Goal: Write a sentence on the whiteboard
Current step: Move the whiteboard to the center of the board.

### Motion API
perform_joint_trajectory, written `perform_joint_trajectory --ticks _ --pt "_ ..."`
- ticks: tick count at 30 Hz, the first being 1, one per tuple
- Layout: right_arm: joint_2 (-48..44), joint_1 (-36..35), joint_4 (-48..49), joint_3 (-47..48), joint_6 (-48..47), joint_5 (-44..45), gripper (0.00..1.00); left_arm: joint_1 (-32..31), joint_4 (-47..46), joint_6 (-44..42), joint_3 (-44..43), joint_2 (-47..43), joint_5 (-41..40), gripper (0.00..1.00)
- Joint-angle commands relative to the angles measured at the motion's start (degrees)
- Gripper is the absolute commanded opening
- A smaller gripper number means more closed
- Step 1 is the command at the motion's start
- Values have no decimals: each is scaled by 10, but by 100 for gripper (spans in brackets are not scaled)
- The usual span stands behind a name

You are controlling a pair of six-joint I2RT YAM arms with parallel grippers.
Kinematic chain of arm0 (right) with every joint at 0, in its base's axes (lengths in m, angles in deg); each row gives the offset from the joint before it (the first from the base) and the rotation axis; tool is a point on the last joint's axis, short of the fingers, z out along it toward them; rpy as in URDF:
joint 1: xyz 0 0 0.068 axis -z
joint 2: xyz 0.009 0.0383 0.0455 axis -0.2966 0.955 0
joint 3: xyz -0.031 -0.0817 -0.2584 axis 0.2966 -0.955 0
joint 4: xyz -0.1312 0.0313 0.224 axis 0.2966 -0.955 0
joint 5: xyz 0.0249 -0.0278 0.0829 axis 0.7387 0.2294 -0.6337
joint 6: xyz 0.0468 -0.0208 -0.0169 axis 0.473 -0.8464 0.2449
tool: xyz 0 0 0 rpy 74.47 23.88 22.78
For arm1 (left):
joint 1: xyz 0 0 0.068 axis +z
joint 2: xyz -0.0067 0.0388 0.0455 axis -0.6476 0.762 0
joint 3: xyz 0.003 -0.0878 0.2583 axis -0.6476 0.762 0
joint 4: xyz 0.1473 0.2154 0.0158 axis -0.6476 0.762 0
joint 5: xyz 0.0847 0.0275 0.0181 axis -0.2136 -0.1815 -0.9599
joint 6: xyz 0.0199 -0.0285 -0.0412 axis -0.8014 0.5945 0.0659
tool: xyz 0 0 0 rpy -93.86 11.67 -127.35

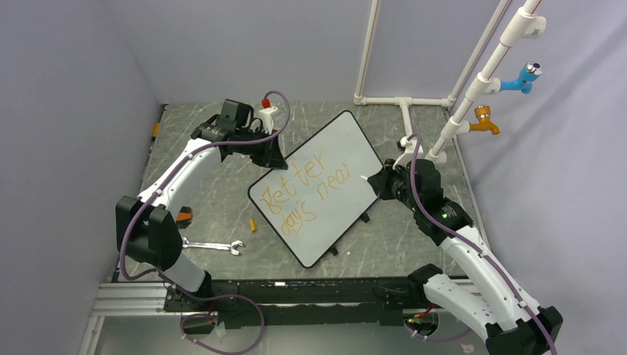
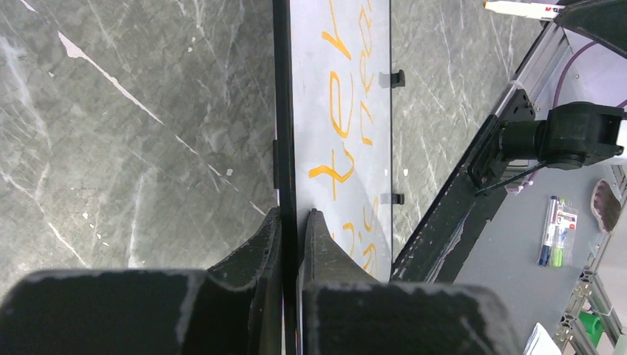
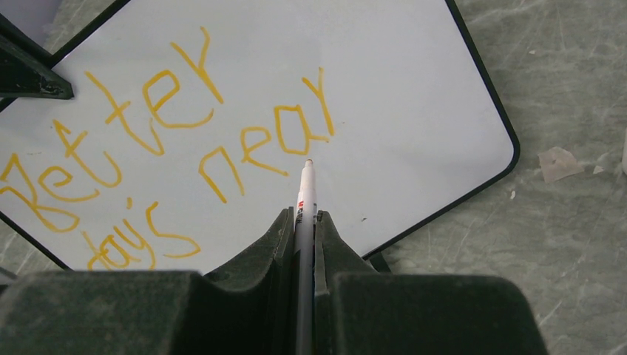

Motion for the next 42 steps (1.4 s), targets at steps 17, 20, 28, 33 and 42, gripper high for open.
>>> perform_joint_trajectory --ticks 17,20,28,33,42 --pt "-7 0 19 -14 13 -7 0 -19 20 -49 7 -3 -53 26" --pt "-8 0 20 -14 13 -7 0 -19 20 -48 7 -2 -52 28" --pt "-5 1 24 -18 14 -7 0 -19 21 -46 6 -1 -51 34" --pt "0 0 31 -25 14 -7 0 -19 18 -43 5 -5 -60 38" --pt "9 0 36 -25 13 -7 0 -19 10 -36 8 -18 -69 45"
